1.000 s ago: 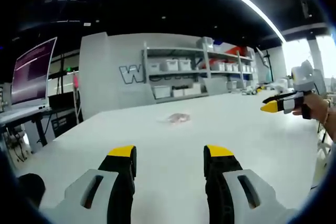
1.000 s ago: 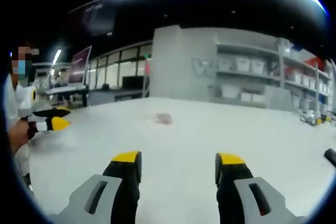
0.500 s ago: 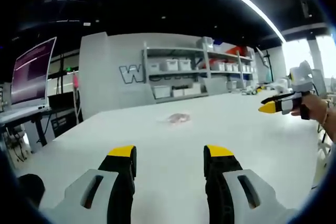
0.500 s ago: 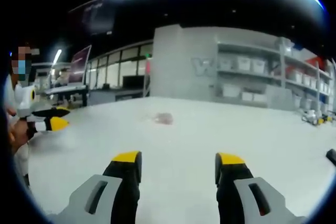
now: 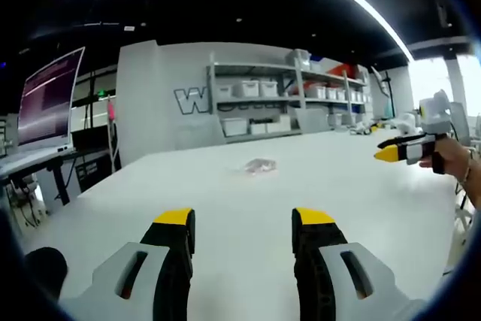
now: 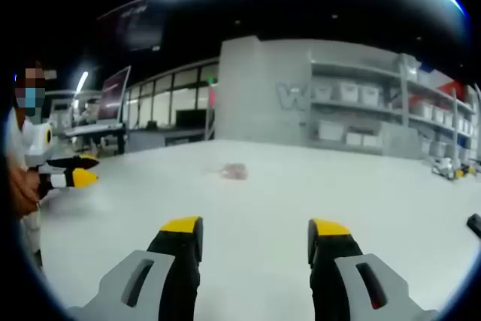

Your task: Open the resealable bag by pulling the two sides of the seal apart until the entire bag opening is separated and visibly accessible.

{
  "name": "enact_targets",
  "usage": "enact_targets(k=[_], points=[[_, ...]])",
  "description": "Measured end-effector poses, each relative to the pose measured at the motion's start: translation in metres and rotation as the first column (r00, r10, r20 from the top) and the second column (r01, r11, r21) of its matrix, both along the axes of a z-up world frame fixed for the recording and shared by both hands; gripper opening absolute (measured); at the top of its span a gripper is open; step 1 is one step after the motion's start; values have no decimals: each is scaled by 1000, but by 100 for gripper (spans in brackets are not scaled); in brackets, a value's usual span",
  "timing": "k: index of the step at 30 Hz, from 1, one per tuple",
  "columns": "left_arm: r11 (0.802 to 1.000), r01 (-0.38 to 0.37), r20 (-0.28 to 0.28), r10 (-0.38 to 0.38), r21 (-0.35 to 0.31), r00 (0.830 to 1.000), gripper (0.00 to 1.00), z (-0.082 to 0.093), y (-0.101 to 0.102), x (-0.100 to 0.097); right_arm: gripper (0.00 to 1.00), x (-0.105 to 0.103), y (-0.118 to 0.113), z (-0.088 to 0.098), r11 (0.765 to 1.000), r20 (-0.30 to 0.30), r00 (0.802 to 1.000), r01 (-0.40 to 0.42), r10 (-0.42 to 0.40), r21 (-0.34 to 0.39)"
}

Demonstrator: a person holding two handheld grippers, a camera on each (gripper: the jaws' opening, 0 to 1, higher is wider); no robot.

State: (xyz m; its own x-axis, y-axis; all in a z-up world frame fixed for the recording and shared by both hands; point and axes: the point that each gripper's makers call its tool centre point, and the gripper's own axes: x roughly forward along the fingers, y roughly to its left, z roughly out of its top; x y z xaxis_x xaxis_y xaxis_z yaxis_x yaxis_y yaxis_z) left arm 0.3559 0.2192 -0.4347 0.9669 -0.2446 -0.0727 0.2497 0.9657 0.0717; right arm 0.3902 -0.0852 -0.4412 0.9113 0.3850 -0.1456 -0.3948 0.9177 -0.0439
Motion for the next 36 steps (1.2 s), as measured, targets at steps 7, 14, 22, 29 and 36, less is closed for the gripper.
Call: enact_targets(k=[7, 14, 22, 29, 36], points=[[998, 57, -14, -57, 19, 998, 51, 20, -15, -3, 56, 1, 1, 2, 1000, 5, 1000, -5, 5, 7], [997, 74, -9, -74, 20, 997, 51, 30, -18, -8, 56, -1, 0, 4, 1000, 11, 1000, -9, 9, 11], [997, 80, -21, -79, 22, 997, 51, 27, -19, -13, 56, -2, -1, 3, 1000, 7, 1000, -9, 9, 7], [997, 72, -21, -71, 40, 997, 51, 25, -15, -15, 56, -3, 0, 0, 1000, 1, 1000, -10, 10, 0], [997, 74, -23, -73, 38, 997, 51, 25, -14, -14, 56, -2, 1, -2, 1000, -4, 1000, -10, 10, -3]])
